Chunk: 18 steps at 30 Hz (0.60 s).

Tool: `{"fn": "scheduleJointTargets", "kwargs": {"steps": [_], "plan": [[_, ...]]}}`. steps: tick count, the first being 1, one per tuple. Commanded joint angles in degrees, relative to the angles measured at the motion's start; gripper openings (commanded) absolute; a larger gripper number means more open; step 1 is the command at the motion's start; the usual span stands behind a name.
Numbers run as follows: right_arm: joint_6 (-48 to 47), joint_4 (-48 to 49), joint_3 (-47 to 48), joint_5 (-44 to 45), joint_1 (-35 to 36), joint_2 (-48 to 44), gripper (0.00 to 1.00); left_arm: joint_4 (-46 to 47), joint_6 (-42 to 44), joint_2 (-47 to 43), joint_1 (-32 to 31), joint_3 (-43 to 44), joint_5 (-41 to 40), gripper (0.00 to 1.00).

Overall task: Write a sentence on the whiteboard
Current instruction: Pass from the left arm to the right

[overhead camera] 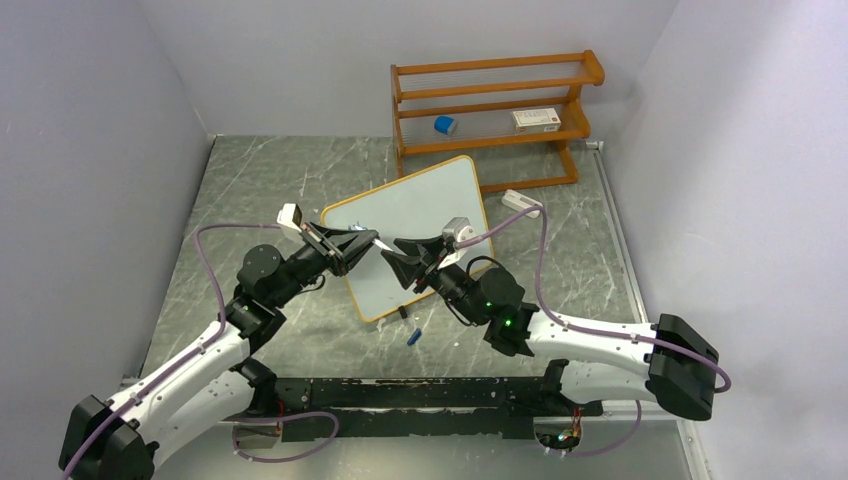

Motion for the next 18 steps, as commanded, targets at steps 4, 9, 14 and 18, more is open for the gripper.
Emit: {"fn": "scheduleJointTargets", "kwargs": {"steps": [4, 9, 14, 18], "plan": [[-0.2, 3.3, 1.4, 0.1, -0.5, 0.0, 0.37, 2.6, -0.1, -0.1, -0.3, 0.3, 1.5, 0.05], [-0.5, 2.4, 2.3, -0.1, -0.5, 0.6, 0.29, 2.3, 0.1, -0.2, -0.3, 0.6, 1.6, 0.05], [-0.8, 1.8, 2.5, -0.1, -0.5, 0.7, 0.06, 2.0, 0.2, -0.3, -0.3, 0.6, 1.6, 0.05], [-1.7, -2.2, 3.7, -0.5, -0.5, -0.9, 0.0, 0.1, 1.1, -1.0, -0.3, 0.7, 1.0, 0.15]]}}
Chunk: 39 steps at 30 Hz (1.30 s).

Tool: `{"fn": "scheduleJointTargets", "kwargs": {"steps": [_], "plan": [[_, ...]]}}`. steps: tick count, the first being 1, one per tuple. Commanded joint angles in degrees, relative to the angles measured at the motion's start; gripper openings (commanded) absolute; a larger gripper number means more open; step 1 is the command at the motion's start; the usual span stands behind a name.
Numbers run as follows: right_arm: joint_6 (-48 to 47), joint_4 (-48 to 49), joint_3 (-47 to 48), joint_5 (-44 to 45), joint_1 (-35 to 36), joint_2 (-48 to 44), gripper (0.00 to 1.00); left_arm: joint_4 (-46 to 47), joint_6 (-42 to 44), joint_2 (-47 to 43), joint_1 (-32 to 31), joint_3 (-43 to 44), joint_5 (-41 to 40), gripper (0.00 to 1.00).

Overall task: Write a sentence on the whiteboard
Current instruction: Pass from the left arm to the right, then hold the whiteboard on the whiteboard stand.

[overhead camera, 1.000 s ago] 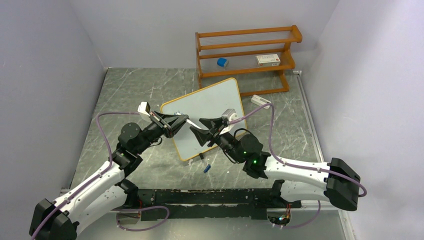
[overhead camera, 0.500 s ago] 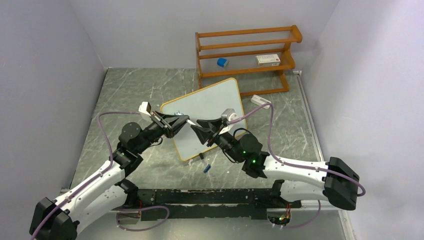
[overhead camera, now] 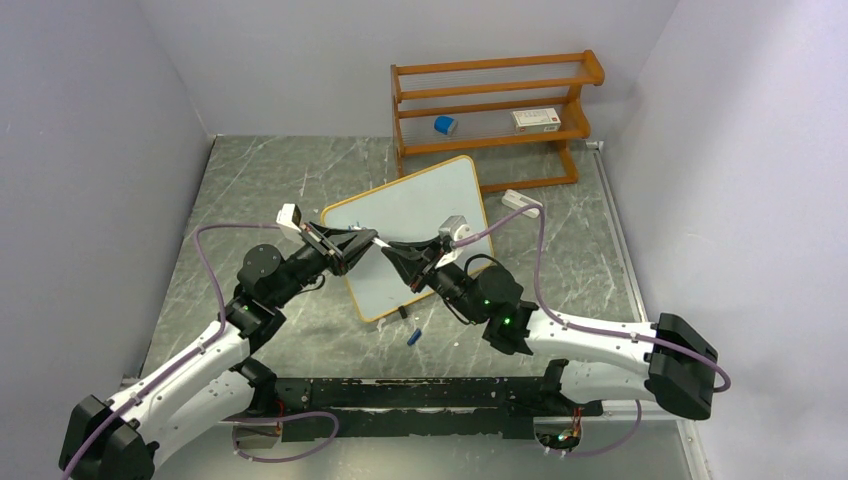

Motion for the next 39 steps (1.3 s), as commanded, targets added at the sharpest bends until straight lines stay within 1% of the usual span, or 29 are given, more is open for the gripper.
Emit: {"fn": "scheduleJointTargets", "kwargs": {"steps": [1, 3, 4, 6, 9, 12, 16, 19, 22, 24, 30, 32, 34, 35, 39], "plan": [[-1.5, -3.3, 3.3, 0.5, -0.4, -2.0, 0.0, -0.7, 1.8, -1.5, -0.3, 0.9, 0.9, 0.19], [-2.3, -8.6, 4.7, 0.5, -0.5, -3.3, 0.0, -4.1, 5.3, -1.9, -0.3, 2.3, -0.3, 0.29], [-2.7, -10.7, 5.4, 0.3, -0.5, -3.9, 0.0, -7.2, 7.1, -2.2, -0.3, 3.3, -0.9, 0.33], [-3.0, -16.2, 7.3, 0.7, -0.5, -5.3, 0.0, -11.2, 11.9, -2.8, -0.3, 5.6, -2.3, 0.41], [-4.0, -23.5, 10.1, 2.1, -0.5, -7.0, 0.0, -21.4, 20.9, -3.7, -0.3, 11.3, -6.0, 0.48], [-4.8, -29.2, 11.7, 3.4, -0.6, -8.3, 0.0, -30.8, 29.7, -4.7, -0.3, 17.2, -11.2, 0.52], [-5.9, -36.5, 14.4, 4.8, -0.9, -8.3, 0.0, -40.1, 40.3, -5.9, -0.3, 22.3, -18.6, 0.56], [-6.5, -39.0, 15.1, 5.4, -0.8, -8.4, 0.0, -44.7, 48.1, -6.0, -0.3, 24.8, -22.9, 0.57], [-6.9, -41.0, 15.7, 5.9, -0.9, -8.0, 0.0, -48.4, 54.9, -4.3, -0.2, 26.9, -25.2, 0.57], [-7.0, -41.7, 15.8, 6.0, -0.9, -7.7, 0.0, -50.4, 58.5, -2.5, -0.2, 27.8, -26.1, 0.57], [-7.0, -42.0, 15.9, 5.0, -0.9, -7.0, 0.0, -49.9, 67.2, -1.5, 1.0, 27.4, -27.0, 0.55], [-8.1, -41.6, 15.7, 4.4, -0.9, -6.7, 0.0, -49.2, 69.5, -1.0, 3.5, 26.9, -24.3, 0.54], [-9.0, -41.2, 15.4, 4.0, -0.9, -6.4, 0.0, -47.1, 71.4, -0.4, 7.8, 25.7, -17.6, 0.53], [-9.4, -41.0, 15.3, 3.8, -0.9, -6.2, 0.0, -46.0, 72.1, 0.1, 11.1, 24.8, -13.3, 0.53], [-10.3, -40.2, 15.0, 3.5, -1.0, -6.2, 0.0, -39.9, 73.3, 2.7, 25.0, 21.7, 8.7, 0.52]]}}
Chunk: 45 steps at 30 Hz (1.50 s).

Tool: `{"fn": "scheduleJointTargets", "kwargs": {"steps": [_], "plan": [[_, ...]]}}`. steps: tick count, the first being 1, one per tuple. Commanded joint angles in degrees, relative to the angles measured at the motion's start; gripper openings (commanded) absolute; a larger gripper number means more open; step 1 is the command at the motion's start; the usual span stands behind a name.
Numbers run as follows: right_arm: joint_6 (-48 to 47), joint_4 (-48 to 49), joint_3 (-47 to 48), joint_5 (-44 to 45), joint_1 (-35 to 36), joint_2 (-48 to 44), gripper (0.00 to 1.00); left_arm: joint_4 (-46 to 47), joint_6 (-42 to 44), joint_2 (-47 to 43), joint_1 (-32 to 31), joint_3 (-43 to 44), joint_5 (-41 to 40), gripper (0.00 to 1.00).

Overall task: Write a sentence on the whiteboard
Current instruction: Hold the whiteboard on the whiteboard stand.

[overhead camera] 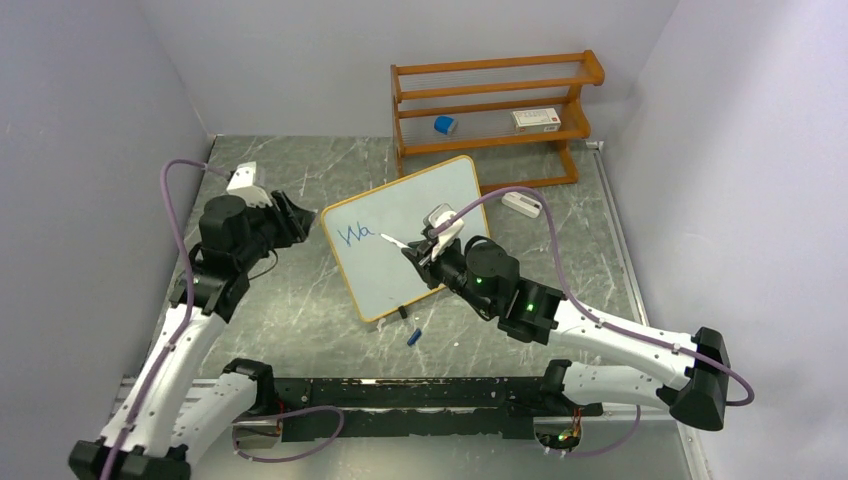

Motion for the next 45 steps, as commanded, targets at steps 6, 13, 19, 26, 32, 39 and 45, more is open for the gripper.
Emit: {"fn": "scheduleJointTargets", "kwargs": {"steps": [6, 13, 19, 26, 32, 39, 45], "plan": [[-2.9, 1.8, 0.4, -1.5, -0.3, -0.6, 0.0, 17.0, 3.5, 5.2, 14.9, -6.5, 38.8, 0.52], [-3.4, 2.7, 0.3, -2.5, -0.3, -0.1, 0.0, 21.4, 2.0, 7.8, 15.4, -6.8, 41.4, 0.51], [-3.6, 3.6, 0.1, -3.1, -0.4, 0.5, 0.0, 12.5, 5.8, 6.6, 16.2, -5.2, 30.5, 0.5], [-4.2, 4.0, -0.1, -3.2, -0.4, 0.7, 0.0, 11.2, 5.7, 4.3, 16.6, -3.6, 32.2, 0.51], [-3.9, 4.4, -0.5, -3.4, -0.4, 0.3, 0.0, 13.4, 3.2, 3.7, 16.6, -2.9, 35.7, 0.52], [-3.8, 5.0, -1.1, -3.7, -0.4, -0.3, 0.0, 23.2, -0.2, 6.7, 16.5, -7.5, 44.3, 0.53], [-3.7, 5.6, -1.0, -4.5, -0.3, 0.0, 0.0, 23.4, 2.5, 13.9, 16.5, -6.3, 50.2, 0.49]]}}
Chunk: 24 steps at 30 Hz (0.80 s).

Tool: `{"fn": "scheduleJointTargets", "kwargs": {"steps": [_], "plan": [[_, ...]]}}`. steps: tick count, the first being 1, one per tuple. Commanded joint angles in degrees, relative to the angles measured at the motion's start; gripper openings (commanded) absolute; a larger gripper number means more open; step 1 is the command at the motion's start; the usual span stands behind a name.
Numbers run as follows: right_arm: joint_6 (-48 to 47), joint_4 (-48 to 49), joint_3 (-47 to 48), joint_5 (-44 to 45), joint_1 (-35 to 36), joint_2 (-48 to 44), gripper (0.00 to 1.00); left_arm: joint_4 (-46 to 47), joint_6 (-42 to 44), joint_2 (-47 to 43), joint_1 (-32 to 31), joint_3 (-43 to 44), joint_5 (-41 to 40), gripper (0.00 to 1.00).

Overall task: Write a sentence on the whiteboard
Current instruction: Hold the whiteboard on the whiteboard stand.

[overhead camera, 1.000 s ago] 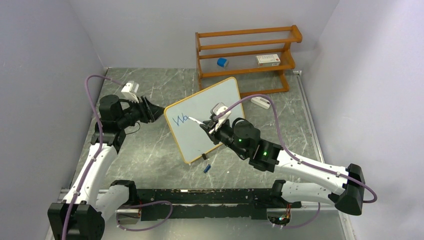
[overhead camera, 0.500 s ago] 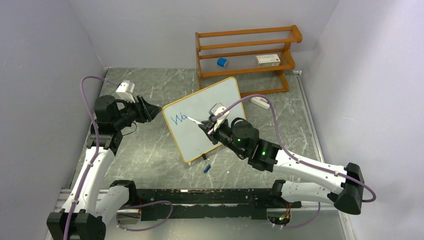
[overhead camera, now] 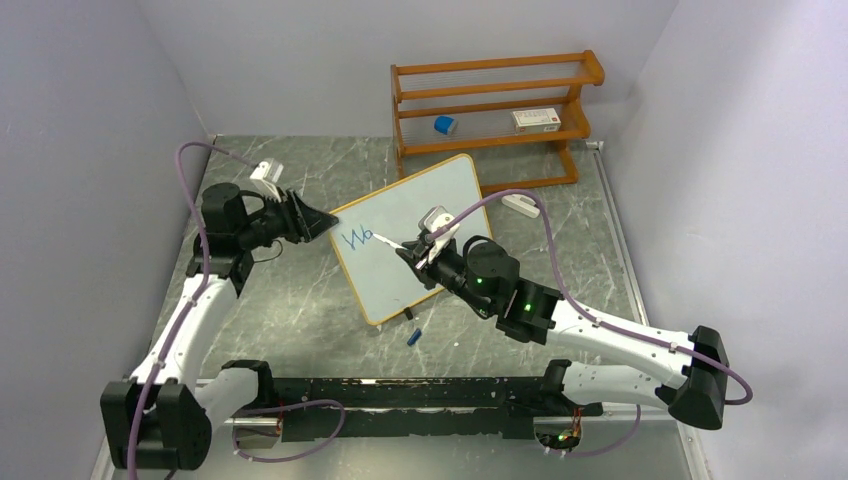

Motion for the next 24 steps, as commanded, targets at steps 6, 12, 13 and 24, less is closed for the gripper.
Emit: {"fn": "scheduleJointTargets", "kwargs": {"steps": [6, 12, 13, 24], "plan": [[-0.6, 2.2, -0.2, -0.8, -0.3, 0.0, 0.0, 6.5, -0.3, 6.1, 0.5, 0.2, 10.6, 0.36], [-1.4, 2.6, -0.1, -0.8, -0.3, 1.0, 0.0, 4.7, 2.2, 7.4, 0.5, 0.8, 12.6, 0.21], [-1.5, 2.7, 0.0, -0.7, -0.4, 1.1, 0.0, 4.2, 2.9, 7.8, 0.6, 1.2, 12.9, 0.19], [-4.5, 4.1, -0.5, 1.9, -0.3, 3.1, 0.0, -1.5, 8.2, 9.7, 1.5, 3.4, 12.3, 0.09]]}}
